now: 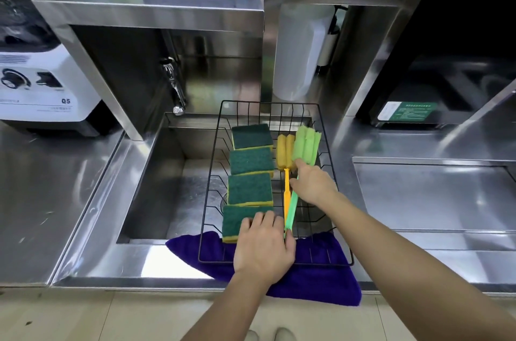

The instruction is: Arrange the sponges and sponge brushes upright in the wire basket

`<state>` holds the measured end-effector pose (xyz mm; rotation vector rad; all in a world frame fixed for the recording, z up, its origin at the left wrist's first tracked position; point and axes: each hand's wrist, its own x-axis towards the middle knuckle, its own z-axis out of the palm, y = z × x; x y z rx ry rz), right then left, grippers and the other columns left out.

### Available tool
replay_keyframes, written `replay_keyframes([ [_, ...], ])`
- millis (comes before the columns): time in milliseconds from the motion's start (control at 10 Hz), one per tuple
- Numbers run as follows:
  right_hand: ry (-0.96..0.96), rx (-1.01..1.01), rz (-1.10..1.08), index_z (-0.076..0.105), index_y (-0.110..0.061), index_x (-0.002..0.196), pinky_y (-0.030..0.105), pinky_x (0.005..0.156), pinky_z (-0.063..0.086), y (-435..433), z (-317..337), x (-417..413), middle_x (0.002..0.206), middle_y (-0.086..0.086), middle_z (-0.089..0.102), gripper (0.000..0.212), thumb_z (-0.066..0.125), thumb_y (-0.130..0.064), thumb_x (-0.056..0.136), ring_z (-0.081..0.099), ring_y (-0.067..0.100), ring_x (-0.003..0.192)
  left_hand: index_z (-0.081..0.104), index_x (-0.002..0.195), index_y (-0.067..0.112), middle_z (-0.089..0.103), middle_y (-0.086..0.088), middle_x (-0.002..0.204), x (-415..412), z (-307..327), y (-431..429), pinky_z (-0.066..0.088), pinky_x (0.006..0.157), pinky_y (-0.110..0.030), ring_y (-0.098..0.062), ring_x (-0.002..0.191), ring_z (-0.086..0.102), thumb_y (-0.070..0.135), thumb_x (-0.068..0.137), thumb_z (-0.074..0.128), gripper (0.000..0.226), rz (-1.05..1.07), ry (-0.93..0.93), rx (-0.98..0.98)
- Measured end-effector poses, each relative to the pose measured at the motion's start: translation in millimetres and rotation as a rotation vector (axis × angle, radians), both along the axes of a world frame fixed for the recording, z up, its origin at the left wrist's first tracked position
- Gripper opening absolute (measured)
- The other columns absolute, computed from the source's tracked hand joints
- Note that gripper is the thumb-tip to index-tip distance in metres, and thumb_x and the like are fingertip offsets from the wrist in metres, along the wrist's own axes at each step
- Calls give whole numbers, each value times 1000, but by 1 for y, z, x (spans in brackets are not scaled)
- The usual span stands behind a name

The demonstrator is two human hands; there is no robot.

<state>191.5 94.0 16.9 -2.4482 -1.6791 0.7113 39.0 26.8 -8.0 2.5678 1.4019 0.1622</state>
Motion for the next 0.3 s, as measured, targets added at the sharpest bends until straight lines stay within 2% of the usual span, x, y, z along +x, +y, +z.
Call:
replay_keyframes([
  [100,72,38,3,50,-11,118,33,66,46,0,23,9,101,13,63,30,48,-23,90,58,27,80,57,104,14,58,-4,105,-1,2,-1,38,85,-39,-22,95,48,38,92,31,37,12,-16,-4],
  [200,195,-13,62,47,-10,123,26,51,42,-2,51,18,78,2,56,36,52,-26,91,50,13,59,56,107,15,57,-3,106,-1,3,0,38,87,-38,-21,97,47,38,92,31,37,0,7,-38],
  [300,284,-76,179,41,-15,131,29,58,50,-6,92,24,92,12,61,45,55,-28,90,56,16,61,54,110,17,56,-2,110,-1,7,4,36,90,-36,-19,100,46,38,93,36,32,12,-54,-93],
])
